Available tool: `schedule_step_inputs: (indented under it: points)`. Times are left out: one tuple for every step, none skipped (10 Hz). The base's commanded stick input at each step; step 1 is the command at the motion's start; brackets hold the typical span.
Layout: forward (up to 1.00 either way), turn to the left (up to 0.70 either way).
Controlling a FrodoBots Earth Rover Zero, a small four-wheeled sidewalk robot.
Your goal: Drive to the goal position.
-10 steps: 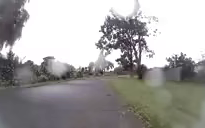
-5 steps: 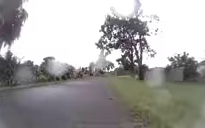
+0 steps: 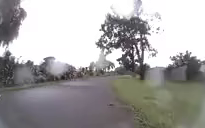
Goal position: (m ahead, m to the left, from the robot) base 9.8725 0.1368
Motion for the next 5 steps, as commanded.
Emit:
schedule_step_inputs:
  points:
    - [0.85, 0.00]
    - [0.85, 0.00]
    - [0.85, 0.00]
    - [0.85, 0.00]
    - [0.85, 0.00]
